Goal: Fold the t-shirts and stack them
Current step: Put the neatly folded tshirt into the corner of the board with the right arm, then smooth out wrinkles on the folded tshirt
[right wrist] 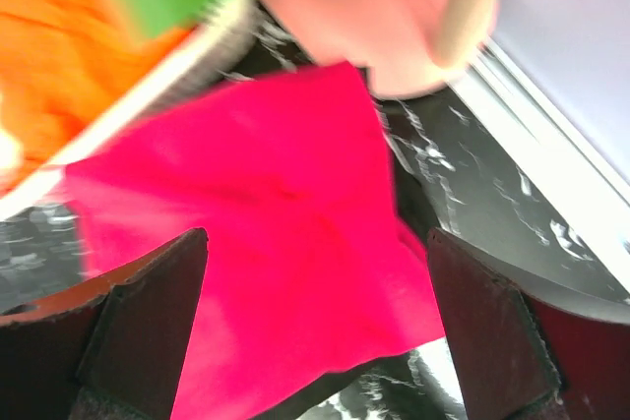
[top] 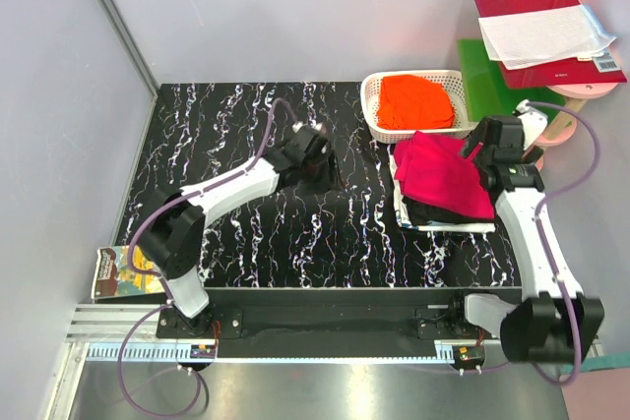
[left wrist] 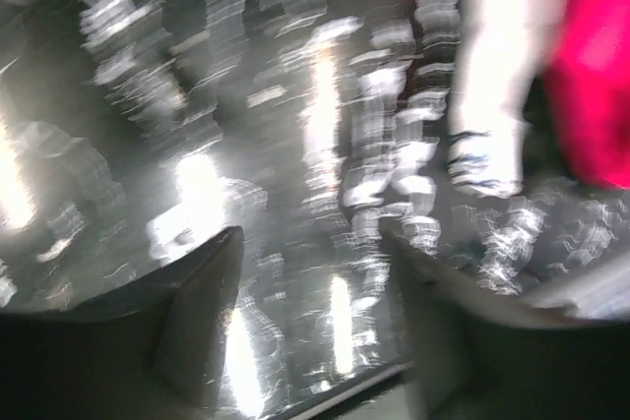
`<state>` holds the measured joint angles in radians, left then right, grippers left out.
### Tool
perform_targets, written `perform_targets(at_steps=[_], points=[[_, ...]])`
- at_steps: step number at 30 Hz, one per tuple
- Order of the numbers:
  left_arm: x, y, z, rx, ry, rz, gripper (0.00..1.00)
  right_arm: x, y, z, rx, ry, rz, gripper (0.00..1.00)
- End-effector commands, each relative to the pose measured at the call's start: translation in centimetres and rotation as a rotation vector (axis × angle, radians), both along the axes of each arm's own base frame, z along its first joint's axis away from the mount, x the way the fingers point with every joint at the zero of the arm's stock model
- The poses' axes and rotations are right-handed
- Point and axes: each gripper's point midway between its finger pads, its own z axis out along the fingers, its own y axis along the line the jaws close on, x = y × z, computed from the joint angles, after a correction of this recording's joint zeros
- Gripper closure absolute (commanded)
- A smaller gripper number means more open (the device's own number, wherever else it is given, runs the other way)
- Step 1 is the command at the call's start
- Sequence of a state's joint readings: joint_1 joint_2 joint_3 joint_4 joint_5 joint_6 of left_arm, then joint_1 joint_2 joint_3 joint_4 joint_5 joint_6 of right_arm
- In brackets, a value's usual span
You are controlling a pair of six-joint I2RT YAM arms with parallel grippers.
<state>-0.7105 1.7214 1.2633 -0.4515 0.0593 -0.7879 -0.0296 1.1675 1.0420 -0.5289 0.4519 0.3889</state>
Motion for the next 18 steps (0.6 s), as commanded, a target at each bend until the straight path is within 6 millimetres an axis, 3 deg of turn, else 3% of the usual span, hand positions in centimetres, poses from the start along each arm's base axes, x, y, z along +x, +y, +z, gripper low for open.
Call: perform_targets(at_steps=[1, 2, 6, 7, 8, 9, 10, 12, 18], points=[[1.9, -7.4, 4.6, -0.237, -0.066, -0.162, 0.96, -0.6, 2.3, 3.9, 0.076, -0.123, 0.109, 0.00], [2.6, -8.6, 5.9, -0.276, -0.078, -0.178, 1.00, -0.6, 3.1, 4.0, 0.110, -0.133, 0.145, 0.00], [3.3, -13.1, 4.8, -0.370, 0.006, -0.264, 0.98, -1.2, 4.9, 3.3, 0.178, -0.140, 0.214, 0.01], [3.0, -14.4, 3.6, -0.415, 0.054, -0.307, 0.89, -1.3, 5.1, 3.1, 0.186, -0.136, 0.220, 0.00], [3.2, -15.4, 4.2, -0.461, 0.067, -0.314, 0.50, -1.4, 5.4, 2.7, 0.198, -0.128, 0.230, 0.00], [3.1, -16.1, 3.6, -0.480, 0.083, -0.318, 0.37, -1.7, 5.5, 2.3, 0.202, -0.120, 0.233, 0.00], [3.1, -16.8, 4.2, -0.517, 0.080, -0.327, 0.31, -1.8, 5.5, 2.0, 0.203, -0.115, 0.235, 0.00], [3.0, -17.5, 3.9, -0.532, 0.084, -0.326, 0.27, -2.3, 5.5, 1.4, 0.203, -0.107, 0.238, 0.00], [2.8, -19.3, 3.6, -0.601, 0.113, -0.338, 0.28, -2.9, 6.1, 0.5, 0.225, -0.094, 0.259, 0.00]])
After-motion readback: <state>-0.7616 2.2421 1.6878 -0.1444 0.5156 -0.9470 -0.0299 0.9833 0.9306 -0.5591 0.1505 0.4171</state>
